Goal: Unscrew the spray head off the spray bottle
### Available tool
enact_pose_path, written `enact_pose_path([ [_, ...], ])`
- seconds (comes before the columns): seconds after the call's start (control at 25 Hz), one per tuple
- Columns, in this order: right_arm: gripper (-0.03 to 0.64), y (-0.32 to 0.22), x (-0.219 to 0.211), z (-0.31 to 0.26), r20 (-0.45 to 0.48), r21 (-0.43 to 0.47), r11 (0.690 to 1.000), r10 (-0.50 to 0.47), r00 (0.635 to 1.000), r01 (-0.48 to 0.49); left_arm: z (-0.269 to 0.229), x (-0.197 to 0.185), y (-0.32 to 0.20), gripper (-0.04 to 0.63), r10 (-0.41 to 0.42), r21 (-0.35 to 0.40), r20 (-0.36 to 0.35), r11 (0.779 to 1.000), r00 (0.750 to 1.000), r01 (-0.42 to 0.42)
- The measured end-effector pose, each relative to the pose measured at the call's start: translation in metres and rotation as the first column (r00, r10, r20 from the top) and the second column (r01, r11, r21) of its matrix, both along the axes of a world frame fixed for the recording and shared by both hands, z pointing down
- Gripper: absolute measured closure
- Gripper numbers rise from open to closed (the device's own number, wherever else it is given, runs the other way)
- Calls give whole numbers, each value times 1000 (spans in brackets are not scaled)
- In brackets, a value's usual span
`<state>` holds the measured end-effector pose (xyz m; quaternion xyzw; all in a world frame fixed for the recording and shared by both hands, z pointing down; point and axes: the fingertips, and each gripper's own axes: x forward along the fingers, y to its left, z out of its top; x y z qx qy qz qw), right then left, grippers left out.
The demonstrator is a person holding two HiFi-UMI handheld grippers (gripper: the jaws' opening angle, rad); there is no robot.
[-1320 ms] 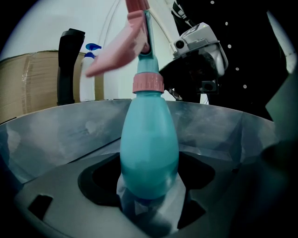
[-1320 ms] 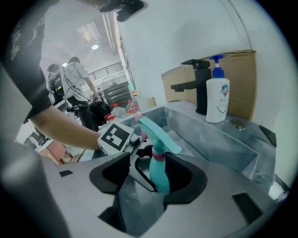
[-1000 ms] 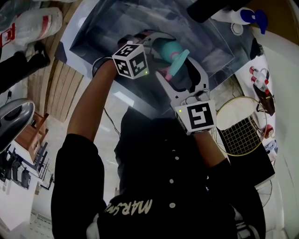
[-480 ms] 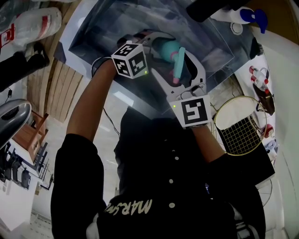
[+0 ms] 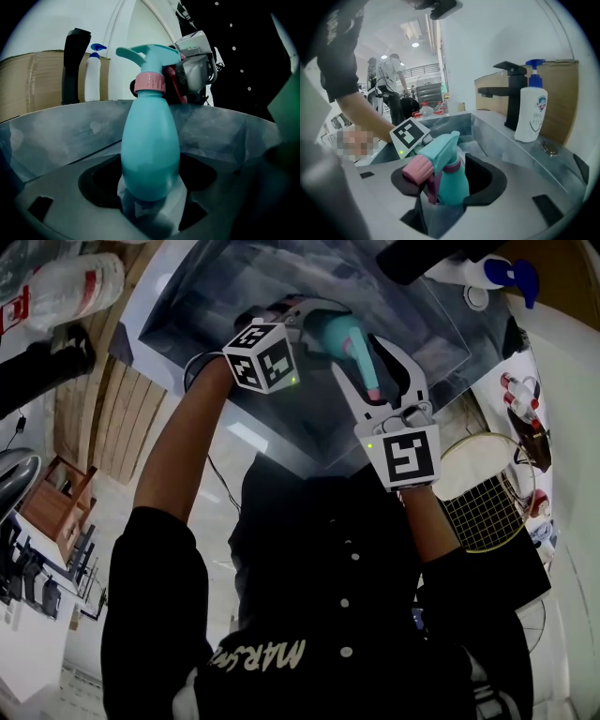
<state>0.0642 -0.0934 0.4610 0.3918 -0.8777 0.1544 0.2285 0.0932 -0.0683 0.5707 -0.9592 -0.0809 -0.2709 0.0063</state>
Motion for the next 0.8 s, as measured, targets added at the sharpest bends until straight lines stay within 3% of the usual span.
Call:
enact_pose_path([
  [0.12,466,-2,2,-3,4,42,999,4,1000,-4,0,0,0,213,-4,-1,0,1000,1000,4],
  [0.36,465,2,2,6,-95,25,998,-57,994,60,0,0,1,213,-2,1,-1,1000,1000,2],
  [0.6,468,0,-1,6,-82,17,997,-68,994,69,0,0,0,213,-5,3,0,1000,1000,5],
  [0.8,469,-1,-3,0,-83,24,985,-171,982,173,0,-1,0,213,-3,4,1,1000,1000,3],
])
